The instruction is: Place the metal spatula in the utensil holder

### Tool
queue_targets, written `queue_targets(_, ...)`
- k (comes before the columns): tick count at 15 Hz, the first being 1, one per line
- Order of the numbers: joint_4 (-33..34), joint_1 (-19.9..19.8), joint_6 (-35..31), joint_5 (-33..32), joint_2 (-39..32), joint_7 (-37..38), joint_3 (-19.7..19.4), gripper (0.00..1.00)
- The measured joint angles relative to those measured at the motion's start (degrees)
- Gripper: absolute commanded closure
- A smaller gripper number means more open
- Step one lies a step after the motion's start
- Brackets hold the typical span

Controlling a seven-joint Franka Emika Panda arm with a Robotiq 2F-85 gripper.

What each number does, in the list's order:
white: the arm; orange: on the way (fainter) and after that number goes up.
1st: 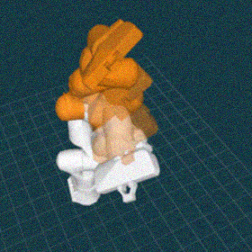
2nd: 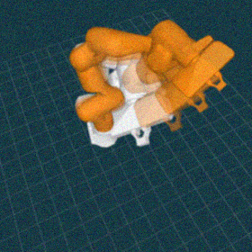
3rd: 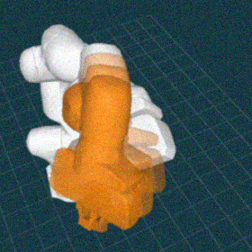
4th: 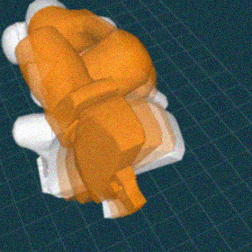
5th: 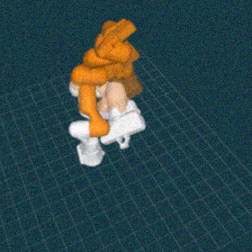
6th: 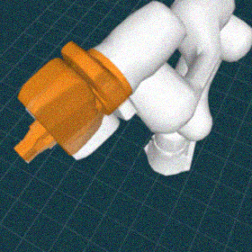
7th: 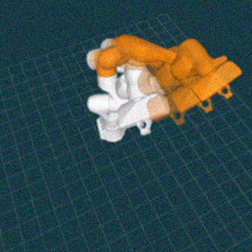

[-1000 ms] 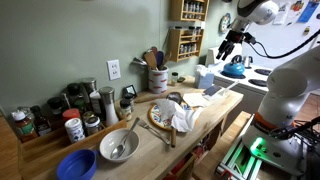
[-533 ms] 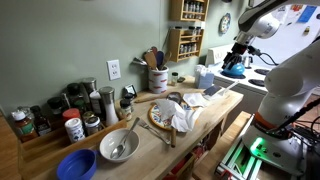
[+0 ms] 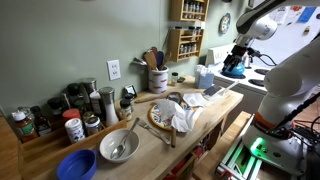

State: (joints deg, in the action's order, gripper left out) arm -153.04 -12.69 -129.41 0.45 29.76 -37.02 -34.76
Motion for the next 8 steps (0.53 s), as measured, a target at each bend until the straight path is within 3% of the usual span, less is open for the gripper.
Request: queue_targets(8, 2.2, 2.8, 4.0, 11.7, -8.2, -12.7, -5.0, 0.00)
